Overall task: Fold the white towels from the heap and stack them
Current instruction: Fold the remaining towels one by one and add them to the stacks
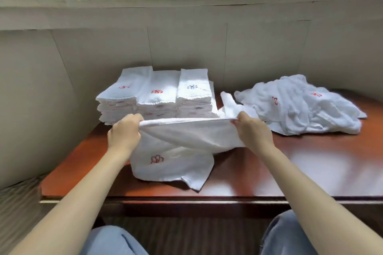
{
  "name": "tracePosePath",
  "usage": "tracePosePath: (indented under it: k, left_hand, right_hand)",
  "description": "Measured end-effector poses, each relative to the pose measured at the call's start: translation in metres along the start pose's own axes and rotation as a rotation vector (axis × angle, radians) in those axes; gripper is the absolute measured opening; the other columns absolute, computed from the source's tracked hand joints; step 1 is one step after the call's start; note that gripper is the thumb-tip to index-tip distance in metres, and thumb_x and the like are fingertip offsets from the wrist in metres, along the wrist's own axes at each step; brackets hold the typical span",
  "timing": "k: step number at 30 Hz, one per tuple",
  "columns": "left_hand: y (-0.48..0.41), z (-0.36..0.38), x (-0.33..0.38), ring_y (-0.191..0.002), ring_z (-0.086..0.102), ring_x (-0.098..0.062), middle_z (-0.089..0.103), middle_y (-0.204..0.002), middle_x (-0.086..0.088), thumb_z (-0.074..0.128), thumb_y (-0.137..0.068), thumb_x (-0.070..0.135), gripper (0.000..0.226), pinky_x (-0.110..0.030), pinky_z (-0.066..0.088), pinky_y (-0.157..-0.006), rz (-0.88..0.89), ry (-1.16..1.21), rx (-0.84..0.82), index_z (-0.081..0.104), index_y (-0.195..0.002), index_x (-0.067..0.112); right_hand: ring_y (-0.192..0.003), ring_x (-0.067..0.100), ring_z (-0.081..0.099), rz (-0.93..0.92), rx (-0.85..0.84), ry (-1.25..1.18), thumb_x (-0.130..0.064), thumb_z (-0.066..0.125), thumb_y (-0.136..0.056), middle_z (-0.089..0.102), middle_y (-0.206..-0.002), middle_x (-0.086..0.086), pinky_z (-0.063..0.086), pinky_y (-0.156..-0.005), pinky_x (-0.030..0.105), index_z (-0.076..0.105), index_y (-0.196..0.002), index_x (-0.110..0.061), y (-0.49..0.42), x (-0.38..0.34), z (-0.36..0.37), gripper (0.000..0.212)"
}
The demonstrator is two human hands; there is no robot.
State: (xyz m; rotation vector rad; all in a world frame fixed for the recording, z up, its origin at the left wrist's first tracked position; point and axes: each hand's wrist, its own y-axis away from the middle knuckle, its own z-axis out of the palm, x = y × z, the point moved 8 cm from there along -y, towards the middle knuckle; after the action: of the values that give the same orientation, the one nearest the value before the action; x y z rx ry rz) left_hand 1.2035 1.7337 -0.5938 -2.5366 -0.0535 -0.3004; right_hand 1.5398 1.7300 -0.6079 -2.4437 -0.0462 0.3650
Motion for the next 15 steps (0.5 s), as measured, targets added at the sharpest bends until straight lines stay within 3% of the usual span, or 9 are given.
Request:
tracePosePath:
  k: [2,4,6,8,11,13,15]
  left_hand:
    - [-0.023,-0.027,-0.001,-0.092,0.059,-0.042,0.061,-0.103,-0.015,0.045,-0.080,-0.008,0.033,-0.039,0.037,-0.066,-0.020,-0.044,0.085,0.061,-0.101,0.012]
    - [-0.043,-0.057,0.002,-0.092,0.058,-0.043,0.060,-0.102,-0.018,0.046,-0.079,-0.008,0.028,-0.040,0.039,-0.067,-0.042,-0.055,0.183,0.060,-0.098,0.007]
    - [-0.057,-0.085,0.012,-0.094,0.055,-0.042,0.061,-0.100,-0.021,0.046,-0.078,-0.010,0.029,-0.043,0.041,-0.072,-0.012,-0.050,0.282,0.062,-0.098,0.004]
    - [-0.068,-0.110,0.021,-0.097,0.050,-0.041,0.062,-0.098,-0.023,0.046,-0.075,-0.014,0.032,-0.045,0.039,-0.078,0.023,-0.053,0.355,0.063,-0.098,0.001]
    - [-0.077,-0.143,0.036,-0.099,0.047,-0.039,0.063,-0.096,-0.024,0.047,-0.072,-0.015,0.034,-0.042,0.034,-0.078,0.081,-0.086,0.433,0.065,-0.097,0.000]
    - [-0.076,-0.162,0.045,-0.098,0.048,-0.038,0.064,-0.096,-0.024,0.046,-0.074,-0.012,0.034,-0.041,0.032,-0.076,0.129,-0.139,0.477,0.065,-0.099,0.000]
    - [-0.073,-0.179,0.045,-0.097,0.049,-0.037,0.064,-0.095,-0.023,0.045,-0.076,-0.010,0.034,-0.041,0.031,-0.074,0.142,-0.173,0.525,0.065,-0.100,0.000]
  right_hand:
    - [-0.068,0.037,0.064,-0.120,0.055,-0.090,-0.034,0.068,-0.085,0.065,-0.069,0.019,0.043,-0.055,0.036,0.062,-0.092,-0.002,-0.010,-0.014,-0.028,0.033]
    - [-0.067,0.028,0.057,-0.112,-0.092,-0.248,-0.046,0.071,-0.078,0.061,-0.066,0.002,0.039,-0.060,0.030,0.062,-0.090,-0.012,-0.022,-0.023,-0.041,0.037]
    - [-0.057,0.015,0.045,-0.146,-0.218,-0.151,-0.059,0.069,-0.071,0.045,-0.057,-0.012,0.031,-0.055,0.028,0.052,-0.081,-0.020,-0.029,-0.034,-0.049,0.044]
    - [-0.053,0.009,0.040,-0.170,-0.327,0.020,-0.062,0.067,-0.071,0.043,-0.059,-0.010,0.027,-0.049,0.028,0.046,-0.075,-0.019,-0.030,-0.040,-0.052,0.048]
    - [-0.063,0.018,0.049,-0.076,-0.427,0.268,-0.032,0.061,-0.089,0.053,-0.074,0.001,0.034,-0.051,0.028,0.060,-0.096,-0.013,-0.028,-0.027,-0.053,0.020]
    - [-0.071,0.023,0.053,0.093,-0.340,0.277,-0.009,0.050,-0.089,0.054,-0.078,0.002,0.040,-0.060,0.030,0.061,-0.104,-0.012,-0.028,-0.005,-0.072,0.019]
    - [-0.083,0.030,0.058,0.223,-0.189,0.178,-0.004,0.046,-0.087,0.058,-0.087,0.008,0.040,-0.064,0.032,0.062,-0.100,-0.007,-0.027,0.015,-0.097,0.021]
